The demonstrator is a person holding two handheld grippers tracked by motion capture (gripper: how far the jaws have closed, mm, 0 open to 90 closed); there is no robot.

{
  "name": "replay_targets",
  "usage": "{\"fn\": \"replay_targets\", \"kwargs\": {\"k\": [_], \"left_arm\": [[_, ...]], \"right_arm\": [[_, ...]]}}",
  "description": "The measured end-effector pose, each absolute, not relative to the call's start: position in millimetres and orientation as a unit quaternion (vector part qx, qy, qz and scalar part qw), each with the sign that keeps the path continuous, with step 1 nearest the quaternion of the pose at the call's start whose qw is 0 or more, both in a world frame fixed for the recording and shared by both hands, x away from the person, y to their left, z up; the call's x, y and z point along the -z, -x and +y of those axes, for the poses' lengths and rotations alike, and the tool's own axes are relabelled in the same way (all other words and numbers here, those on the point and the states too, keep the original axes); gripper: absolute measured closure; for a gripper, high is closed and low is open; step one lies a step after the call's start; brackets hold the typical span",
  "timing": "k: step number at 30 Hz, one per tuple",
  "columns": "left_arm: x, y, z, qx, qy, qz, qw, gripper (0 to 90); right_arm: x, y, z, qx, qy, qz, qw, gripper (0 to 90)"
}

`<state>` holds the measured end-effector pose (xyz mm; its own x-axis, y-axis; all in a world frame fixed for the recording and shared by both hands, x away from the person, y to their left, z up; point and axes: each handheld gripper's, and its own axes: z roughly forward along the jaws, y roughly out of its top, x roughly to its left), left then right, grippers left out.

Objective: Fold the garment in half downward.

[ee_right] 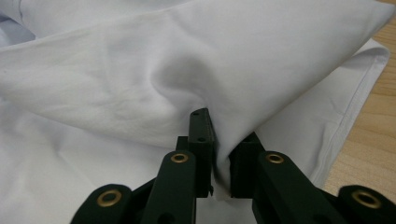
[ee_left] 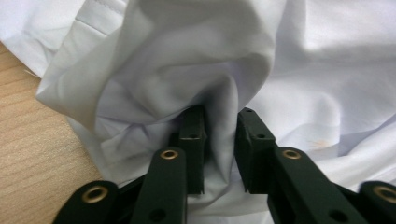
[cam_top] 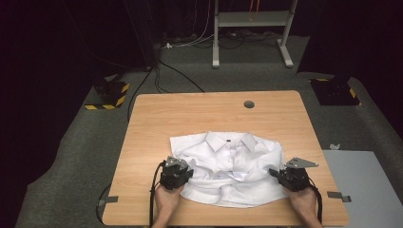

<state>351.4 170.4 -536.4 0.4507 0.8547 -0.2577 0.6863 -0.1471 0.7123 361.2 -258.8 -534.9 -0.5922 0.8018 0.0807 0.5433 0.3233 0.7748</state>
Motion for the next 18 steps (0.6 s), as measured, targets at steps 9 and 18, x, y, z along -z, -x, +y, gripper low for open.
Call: {"fn": "replay_targets", "kwargs": {"k": [9, 18], "left_arm": [[522.9, -341.9, 168.0, -0.117, -0.740, 0.498, 0.437, 39.3], [500.0, -337.7, 175.8, -0.141, -0.715, 0.503, 0.463, 24.4]], "right_arm": [[526.2, -355.4, -261.0, -0.411, -0.420, 0.786, 0.189, 44.9], [512.6, -355.4, -260.7, -0.438, -0.416, 0.769, 0.207, 32.6]]}}
